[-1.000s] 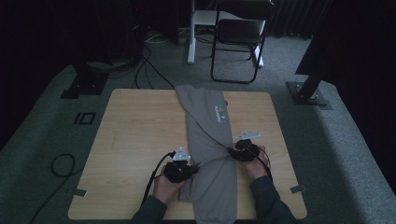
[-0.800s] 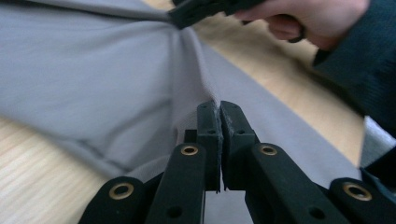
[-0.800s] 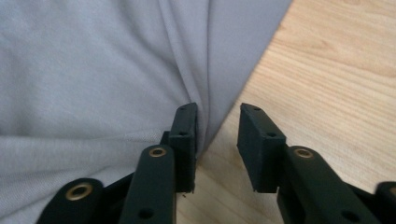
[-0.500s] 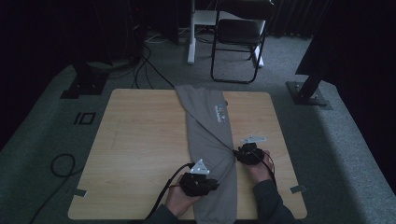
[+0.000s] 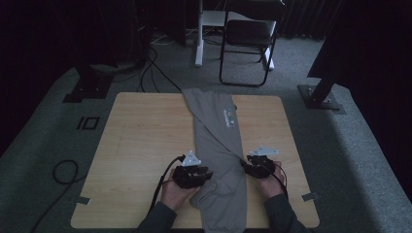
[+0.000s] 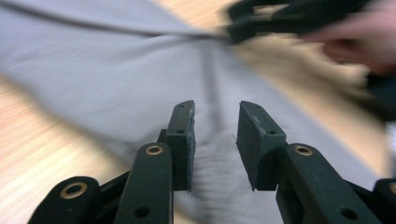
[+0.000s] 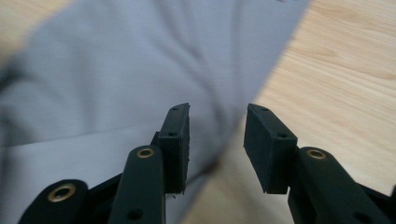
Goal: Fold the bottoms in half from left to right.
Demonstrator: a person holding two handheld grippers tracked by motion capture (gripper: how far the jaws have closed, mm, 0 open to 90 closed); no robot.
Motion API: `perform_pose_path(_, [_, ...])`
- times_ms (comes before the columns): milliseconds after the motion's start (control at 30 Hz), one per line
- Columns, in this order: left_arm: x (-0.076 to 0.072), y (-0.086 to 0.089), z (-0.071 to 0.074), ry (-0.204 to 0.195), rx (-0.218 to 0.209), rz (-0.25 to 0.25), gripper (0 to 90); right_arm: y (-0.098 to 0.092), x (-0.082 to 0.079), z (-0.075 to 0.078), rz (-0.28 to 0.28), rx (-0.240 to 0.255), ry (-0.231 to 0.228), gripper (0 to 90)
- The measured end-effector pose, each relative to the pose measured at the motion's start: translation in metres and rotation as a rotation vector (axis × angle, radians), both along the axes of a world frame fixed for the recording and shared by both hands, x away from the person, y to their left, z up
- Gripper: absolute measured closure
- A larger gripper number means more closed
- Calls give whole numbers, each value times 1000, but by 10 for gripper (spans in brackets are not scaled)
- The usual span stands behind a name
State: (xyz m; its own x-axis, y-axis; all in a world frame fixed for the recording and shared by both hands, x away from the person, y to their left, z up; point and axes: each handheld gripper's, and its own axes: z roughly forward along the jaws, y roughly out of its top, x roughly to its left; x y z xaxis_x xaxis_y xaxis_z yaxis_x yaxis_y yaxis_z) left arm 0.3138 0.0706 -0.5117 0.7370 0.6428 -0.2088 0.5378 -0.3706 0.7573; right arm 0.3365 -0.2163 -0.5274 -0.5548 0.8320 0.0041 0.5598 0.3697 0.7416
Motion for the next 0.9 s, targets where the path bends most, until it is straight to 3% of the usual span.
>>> perform_pose_path(133, [12,2,-11,15,13,33,699,7,-15,3,41,46,7,585])
perform_pose_path(167, [12,2,-11,15,13,33,699,10,-21,4,63,66,13,585])
perform_pose_path(200, [18,-1,-20,26,36,42,709,19,-33,5,112,93,17,566])
perform_pose_path(233, [18,-1,-20,26,36,42,709,19,-33,5,112,93,17,566])
perform_pose_path(267, [21,-6,-24,30,50,38,717,28,-42,5,153,104,20,560])
perform_pose_path(400, [26,-16,-30,17,81,32,743,40,-55,2,216,139,53,549])
perform_pose_path(567, [34,-26,-38,23,117,45,846,53,-58,-9,251,106,94,571])
perform_pose_path(633, [39,-27,-39,36,100,63,895,56,-58,-13,255,95,112,619])
perform_pose_path(800, [54,-25,-39,26,104,106,900,57,-59,-16,278,52,117,757])
perform_pose_path(900, [67,-21,-39,17,114,162,900,55,-60,-17,283,48,117,812])
